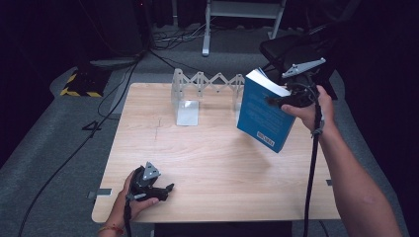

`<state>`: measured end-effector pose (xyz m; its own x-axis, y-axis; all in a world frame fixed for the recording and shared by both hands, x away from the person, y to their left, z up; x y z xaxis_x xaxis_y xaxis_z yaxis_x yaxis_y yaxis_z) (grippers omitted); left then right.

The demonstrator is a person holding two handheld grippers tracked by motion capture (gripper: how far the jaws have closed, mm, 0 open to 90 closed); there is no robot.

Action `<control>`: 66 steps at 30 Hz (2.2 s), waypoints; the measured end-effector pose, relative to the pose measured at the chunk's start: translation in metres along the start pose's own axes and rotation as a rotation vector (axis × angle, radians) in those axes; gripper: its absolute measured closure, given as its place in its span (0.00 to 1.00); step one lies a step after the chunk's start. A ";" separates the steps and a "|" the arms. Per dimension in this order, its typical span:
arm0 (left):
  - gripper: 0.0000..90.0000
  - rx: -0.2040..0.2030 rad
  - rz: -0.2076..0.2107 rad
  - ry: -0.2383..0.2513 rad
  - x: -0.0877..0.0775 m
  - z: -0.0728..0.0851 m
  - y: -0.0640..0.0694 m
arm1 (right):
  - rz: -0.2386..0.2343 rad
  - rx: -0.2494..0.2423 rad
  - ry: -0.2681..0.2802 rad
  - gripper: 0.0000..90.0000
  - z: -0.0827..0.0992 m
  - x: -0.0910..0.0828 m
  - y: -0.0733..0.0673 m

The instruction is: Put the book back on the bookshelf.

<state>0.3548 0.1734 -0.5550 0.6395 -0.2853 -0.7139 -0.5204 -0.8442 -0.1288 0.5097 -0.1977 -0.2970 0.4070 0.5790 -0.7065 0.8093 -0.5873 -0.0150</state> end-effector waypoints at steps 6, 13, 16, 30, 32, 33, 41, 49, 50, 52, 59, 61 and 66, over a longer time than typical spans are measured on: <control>0.17 -0.002 0.002 -0.001 0.000 0.000 0.001 | 0.038 0.032 0.005 0.68 -0.003 -0.002 0.014; 0.17 -0.001 0.002 -0.001 0.000 0.000 0.000 | 0.063 0.065 0.026 0.68 -0.015 0.004 0.029; 0.17 -0.002 0.003 -0.001 0.000 0.000 0.000 | 0.075 0.078 0.034 0.68 -0.021 0.009 0.034; 0.16 -0.008 0.003 0.003 0.000 0.000 0.001 | 0.136 0.140 0.057 0.68 -0.037 0.042 0.060; 0.16 -0.007 0.003 0.003 0.000 0.000 0.001 | 0.141 0.147 0.060 0.68 -0.038 0.045 0.061; 0.16 -0.008 0.003 0.003 0.000 0.000 0.001 | 0.139 0.157 0.063 0.68 -0.039 0.049 0.063; 0.16 -0.008 0.003 0.003 0.000 0.000 0.001 | 0.178 0.197 0.083 0.68 -0.041 0.065 0.072; 0.16 -0.007 0.004 0.004 0.000 0.000 0.001 | 0.204 0.256 0.117 0.68 -0.038 0.070 0.081; 0.16 -0.007 0.004 0.004 0.000 0.000 0.001 | 0.206 0.261 0.116 0.68 -0.037 0.071 0.081; 0.16 -0.007 0.005 0.006 0.000 0.000 0.001 | 0.218 0.265 0.114 0.68 -0.036 0.072 0.082; 0.16 -0.006 0.003 0.006 0.000 0.000 0.001 | 0.237 0.275 0.105 0.67 -0.028 0.075 0.083; 0.16 -0.007 0.004 0.006 0.000 0.000 0.001 | 0.238 0.279 0.097 0.67 -0.025 0.077 0.083; 0.16 -0.008 0.005 0.005 0.000 0.000 0.001 | 0.241 0.278 0.087 0.67 -0.018 0.082 0.083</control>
<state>0.3544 0.1728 -0.5554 0.6399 -0.2920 -0.7108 -0.5193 -0.8462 -0.1198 0.6177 -0.1888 -0.3435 0.6160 0.4441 -0.6506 0.5450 -0.8366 -0.0551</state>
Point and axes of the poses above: each handheld gripper's, and its own axes: x roughly forward along the jaws, z roughly out of its underside, y roughly to its right, the point moved 7 cm from there along x, roughly forward along the jaws, and after that the axes turned 11 degrees about -z, right-handed, at the moved point
